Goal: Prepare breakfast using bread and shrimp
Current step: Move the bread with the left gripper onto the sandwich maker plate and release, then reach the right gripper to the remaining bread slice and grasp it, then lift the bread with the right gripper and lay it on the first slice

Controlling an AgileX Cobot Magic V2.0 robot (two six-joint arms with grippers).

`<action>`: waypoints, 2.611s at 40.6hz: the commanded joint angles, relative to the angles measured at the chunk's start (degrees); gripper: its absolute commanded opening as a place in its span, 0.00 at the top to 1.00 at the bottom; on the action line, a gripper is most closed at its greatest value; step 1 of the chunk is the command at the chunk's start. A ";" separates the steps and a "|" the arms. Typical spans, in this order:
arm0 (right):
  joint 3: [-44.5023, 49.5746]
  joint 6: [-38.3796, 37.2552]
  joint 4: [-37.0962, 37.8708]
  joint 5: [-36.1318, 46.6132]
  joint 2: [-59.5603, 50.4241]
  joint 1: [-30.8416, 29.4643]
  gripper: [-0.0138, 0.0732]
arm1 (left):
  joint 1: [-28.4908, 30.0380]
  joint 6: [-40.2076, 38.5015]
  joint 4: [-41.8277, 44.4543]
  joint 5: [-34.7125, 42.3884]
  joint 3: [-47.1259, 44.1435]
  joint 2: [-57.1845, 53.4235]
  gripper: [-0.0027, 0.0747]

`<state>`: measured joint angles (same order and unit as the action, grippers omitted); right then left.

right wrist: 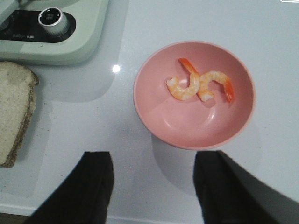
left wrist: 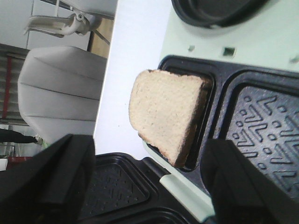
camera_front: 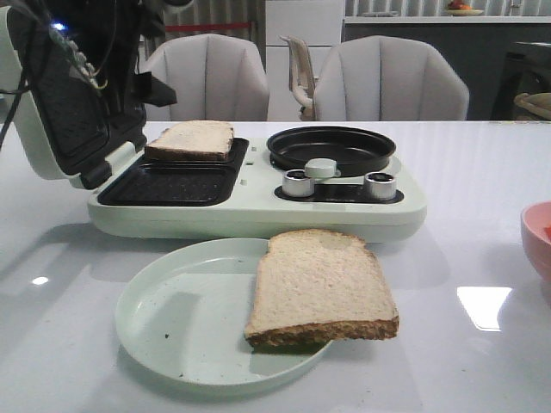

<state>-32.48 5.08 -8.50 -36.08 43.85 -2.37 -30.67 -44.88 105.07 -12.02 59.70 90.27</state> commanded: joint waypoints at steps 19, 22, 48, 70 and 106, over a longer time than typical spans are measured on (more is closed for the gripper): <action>-1.62 0.50 0.01 3.89 0.00 0.17 0.27 | -10.25 10.55 -39.03 -30.57 -17.45 -22.32 0.28; -1.62 0.50 0.01 3.89 0.00 0.17 0.27 | -10.25 17.45 -51.35 -33.22 -16.41 -22.41 0.28; -1.62 8.75 -28.07 -4.24 13.83 3.83 0.27 | -10.25 38.81 -99.44 -33.95 -14.59 -36.67 0.28; -12.35 17.54 -43.21 3.25 45.14 17.96 0.27 | -10.25 38.81 -99.21 -33.95 -14.59 -38.34 0.28; -19.32 19.91 -43.21 -0.53 50.79 17.96 0.79 | -10.25 38.81 -97.73 -33.95 -14.59 -38.34 0.28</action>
<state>-50.31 23.73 -49.92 -34.32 98.57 15.58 -40.53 -6.18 6.14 -48.63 43.13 52.52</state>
